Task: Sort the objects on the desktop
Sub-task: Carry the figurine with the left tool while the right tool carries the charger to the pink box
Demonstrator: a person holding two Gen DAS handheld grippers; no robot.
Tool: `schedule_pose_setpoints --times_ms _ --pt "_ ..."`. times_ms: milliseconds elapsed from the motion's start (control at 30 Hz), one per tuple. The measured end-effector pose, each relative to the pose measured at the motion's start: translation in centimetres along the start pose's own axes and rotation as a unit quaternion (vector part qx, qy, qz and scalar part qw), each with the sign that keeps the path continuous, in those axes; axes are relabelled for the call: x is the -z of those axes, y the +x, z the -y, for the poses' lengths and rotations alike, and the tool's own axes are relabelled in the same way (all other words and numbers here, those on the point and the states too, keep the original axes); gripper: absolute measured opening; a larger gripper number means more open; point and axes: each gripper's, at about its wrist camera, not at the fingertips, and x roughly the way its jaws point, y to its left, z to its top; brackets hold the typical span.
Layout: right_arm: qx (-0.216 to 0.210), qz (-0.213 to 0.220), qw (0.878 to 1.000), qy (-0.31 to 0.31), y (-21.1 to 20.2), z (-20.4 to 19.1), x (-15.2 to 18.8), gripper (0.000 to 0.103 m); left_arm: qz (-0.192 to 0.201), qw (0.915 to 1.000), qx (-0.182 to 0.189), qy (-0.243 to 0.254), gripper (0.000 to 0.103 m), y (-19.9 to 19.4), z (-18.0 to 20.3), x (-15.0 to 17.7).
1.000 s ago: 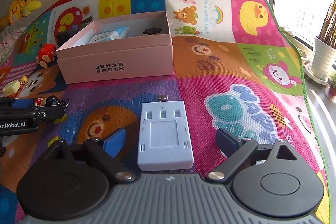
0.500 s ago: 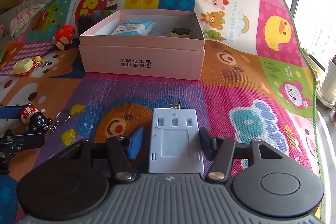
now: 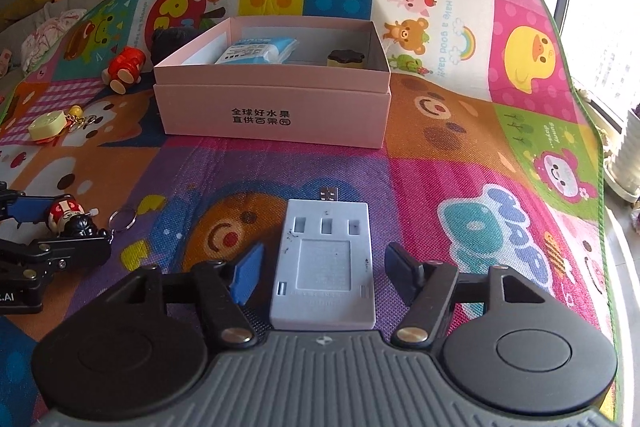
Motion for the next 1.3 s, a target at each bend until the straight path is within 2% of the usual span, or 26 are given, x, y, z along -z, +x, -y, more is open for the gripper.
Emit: schedule_pose_setpoints --times_ms 67,167,367,433,567,700,833,933,1000,1033,1133,1200,1300 --pt "-0.005 -0.003 1.000 0.001 0.1 0.0 -0.1 0.064 0.003 1.0000 0.004 0.007 0.070 -0.5 0.1 0.0" --pt "-0.017 -0.012 1.000 -0.003 -0.2 -0.2 -0.3 0.048 0.005 0.9998 0.010 0.017 0.070 -1.4 0.4 0.1" --pt "-0.035 -0.018 0.999 0.000 -2.3 0.3 -1.0 0.048 0.031 0.9989 0.019 0.028 0.070 -3.6 0.3 -1.1" --pt "-0.040 0.001 0.999 0.008 -4.2 0.9 -2.0 0.048 0.052 0.9979 0.018 0.034 0.070 -4.5 0.3 -2.3" --pt "-0.052 0.085 0.995 0.016 -9.8 2.4 -5.6 0.047 0.120 0.9906 0.018 0.063 0.070 -6.1 0.7 -6.0" --pt "-0.052 0.156 0.986 0.015 -13.6 3.4 -8.5 0.047 0.167 0.9822 0.010 0.085 0.070 -5.0 1.6 -9.8" --pt "-0.046 0.181 0.982 0.008 -14.3 3.6 -9.7 0.047 0.157 0.9847 0.014 0.074 0.070 -1.1 1.7 -13.0" --pt "-0.046 0.166 0.985 0.008 -13.2 3.6 -9.6 0.047 0.154 0.9862 -0.005 0.061 0.070 2.2 1.5 -14.7" --pt "-0.042 0.151 0.988 0.011 -12.2 3.7 -9.3 0.047 0.142 0.9887 -0.004 0.047 0.071 4.3 1.2 -15.3" --pt "-0.038 0.143 0.989 0.014 -11.6 3.8 -9.1 0.047 0.135 0.9900 0.002 0.042 0.074 5.2 1.0 -15.3" --pt "-0.028 0.126 0.991 0.022 -10.3 4.2 -8.7 0.047 0.116 0.9925 0.010 0.035 0.094 6.1 0.6 -14.1" --pt "-0.023 0.119 0.992 0.024 -9.8 4.4 -8.5 0.047 0.114 0.9927 0.020 0.034 0.096 5.4 0.2 -12.5" --pt "-0.019 0.108 0.994 0.026 -8.5 4.5 -8.5 0.047 0.107 0.9937 0.016 0.029 0.098 4.1 -0.8 -10.0"
